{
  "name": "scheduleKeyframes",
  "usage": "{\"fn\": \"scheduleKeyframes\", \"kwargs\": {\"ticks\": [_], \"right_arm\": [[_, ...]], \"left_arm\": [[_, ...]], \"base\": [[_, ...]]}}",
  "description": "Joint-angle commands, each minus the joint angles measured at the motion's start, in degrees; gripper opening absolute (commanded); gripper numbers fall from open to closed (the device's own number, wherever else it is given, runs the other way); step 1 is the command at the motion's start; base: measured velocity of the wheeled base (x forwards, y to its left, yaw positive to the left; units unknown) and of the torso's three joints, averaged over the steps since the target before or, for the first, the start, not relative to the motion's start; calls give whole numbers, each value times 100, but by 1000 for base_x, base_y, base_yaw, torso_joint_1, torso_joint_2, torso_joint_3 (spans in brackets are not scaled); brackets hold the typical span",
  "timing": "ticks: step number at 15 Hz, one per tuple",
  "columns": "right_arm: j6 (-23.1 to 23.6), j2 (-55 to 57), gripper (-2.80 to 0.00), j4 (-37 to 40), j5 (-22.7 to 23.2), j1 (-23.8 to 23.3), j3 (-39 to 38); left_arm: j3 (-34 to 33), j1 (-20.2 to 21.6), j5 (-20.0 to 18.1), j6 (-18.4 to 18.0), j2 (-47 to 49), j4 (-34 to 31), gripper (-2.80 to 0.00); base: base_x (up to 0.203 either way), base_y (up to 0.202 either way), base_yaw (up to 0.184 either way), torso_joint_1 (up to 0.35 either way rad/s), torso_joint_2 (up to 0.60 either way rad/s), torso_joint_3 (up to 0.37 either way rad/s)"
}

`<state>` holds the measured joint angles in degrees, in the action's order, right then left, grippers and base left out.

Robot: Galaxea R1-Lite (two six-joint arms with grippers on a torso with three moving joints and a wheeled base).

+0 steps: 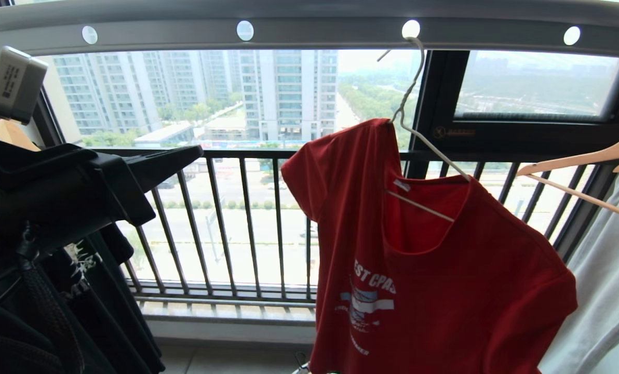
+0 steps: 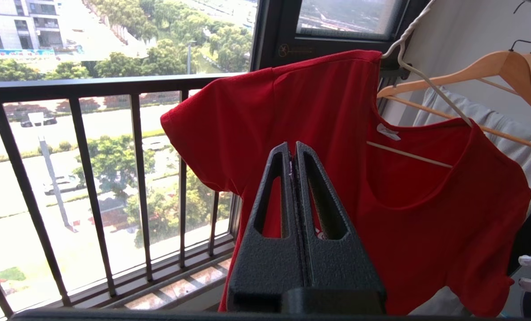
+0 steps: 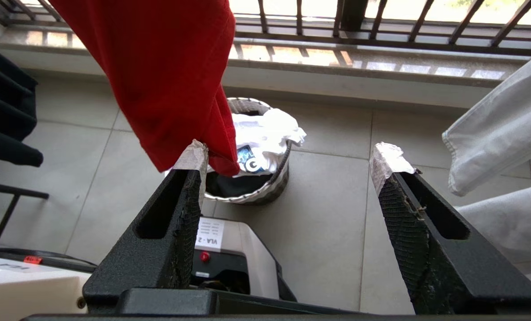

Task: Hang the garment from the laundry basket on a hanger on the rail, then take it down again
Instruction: Take the clothes off the clothes rack

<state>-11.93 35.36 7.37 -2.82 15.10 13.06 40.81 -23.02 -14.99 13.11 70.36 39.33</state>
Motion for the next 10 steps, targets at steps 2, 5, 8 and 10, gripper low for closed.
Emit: {"fn": "scheduleKeyframes", "kwargs": {"ticks": [2,5,8,10], "right_arm": [[174,-13,0,769,-77,5,64],[313,-188,0,1053,-130,8,135],[323,-233,-280,1025,-140,10,380],[339,-195,-280,1014,-140,10,728]], "left_arm": [[6,-1,-4,16,-14,22,-280],[38,1,-4,16,-49,22,-280],[32,0,-4,16,-58,14,-280],[23,-1,-4,16,-22,14,-280]], "base": [[0,0,0,0,0,0],[0,0,0,0,0,0],[0,0,0,0,0,0],[0,0,0,0,0,0]]}}
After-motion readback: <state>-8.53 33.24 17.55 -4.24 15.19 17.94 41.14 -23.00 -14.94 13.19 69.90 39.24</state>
